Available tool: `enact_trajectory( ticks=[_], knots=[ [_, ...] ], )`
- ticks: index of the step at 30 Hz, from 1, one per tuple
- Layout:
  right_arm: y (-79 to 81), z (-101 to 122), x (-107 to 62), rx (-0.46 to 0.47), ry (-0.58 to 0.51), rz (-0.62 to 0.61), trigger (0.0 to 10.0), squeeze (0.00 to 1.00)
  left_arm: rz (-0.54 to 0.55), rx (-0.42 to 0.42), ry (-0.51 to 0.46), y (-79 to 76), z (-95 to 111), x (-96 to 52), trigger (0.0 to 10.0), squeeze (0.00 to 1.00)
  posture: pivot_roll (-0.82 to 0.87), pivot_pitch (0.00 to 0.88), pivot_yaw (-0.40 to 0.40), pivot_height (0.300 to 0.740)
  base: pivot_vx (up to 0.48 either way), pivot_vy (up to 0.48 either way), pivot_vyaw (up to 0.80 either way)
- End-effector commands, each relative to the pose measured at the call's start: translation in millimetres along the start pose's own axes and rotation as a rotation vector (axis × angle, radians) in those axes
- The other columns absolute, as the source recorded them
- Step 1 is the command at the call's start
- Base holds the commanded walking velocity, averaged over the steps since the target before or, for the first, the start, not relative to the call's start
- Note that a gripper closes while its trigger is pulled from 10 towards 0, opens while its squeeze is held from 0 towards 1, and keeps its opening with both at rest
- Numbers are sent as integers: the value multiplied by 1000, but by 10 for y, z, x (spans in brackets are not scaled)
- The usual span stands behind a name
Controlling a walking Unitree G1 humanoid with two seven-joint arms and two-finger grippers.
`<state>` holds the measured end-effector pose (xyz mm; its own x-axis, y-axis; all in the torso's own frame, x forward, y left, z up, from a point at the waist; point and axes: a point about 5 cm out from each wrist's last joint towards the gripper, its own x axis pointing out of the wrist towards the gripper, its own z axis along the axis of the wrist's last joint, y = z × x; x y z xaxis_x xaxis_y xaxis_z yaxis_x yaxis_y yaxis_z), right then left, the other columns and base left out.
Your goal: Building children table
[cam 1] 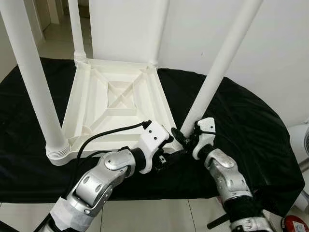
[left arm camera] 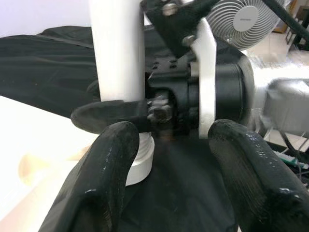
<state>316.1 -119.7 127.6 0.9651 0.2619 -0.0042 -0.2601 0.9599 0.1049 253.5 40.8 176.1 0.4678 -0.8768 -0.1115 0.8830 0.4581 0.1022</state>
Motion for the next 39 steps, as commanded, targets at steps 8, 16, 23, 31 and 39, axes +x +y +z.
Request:
enact_trajectory(
  ticks=[8,16,23,31,39],
  knots=[
    [182,-81,-41,15,48,-178,10000,0,-66,8,-8,-51,21,29,10000,0,19,0,-144,740,0,0,0],
    [186,-25,-63,30,50,-197,10000,0,-64,5,-8,-49,26,20,10000,0,22,0,-142,740,0,0,0],
    [196,24,-102,49,23,-148,10000,1000,-63,3,-6,-58,24,9,10000,0,27,0,-144,740,0,0,0],
    [59,49,-191,17,9,-93,10000,1000,-65,0,-2,-76,12,-11,10000,0,28,0,-149,740,0,0,0],
    [-319,104,-397,-133,-15,169,10000,0,-68,4,0,-86,10,-24,10000,0,23,0,-141,740,0,0,0]
  ],
)
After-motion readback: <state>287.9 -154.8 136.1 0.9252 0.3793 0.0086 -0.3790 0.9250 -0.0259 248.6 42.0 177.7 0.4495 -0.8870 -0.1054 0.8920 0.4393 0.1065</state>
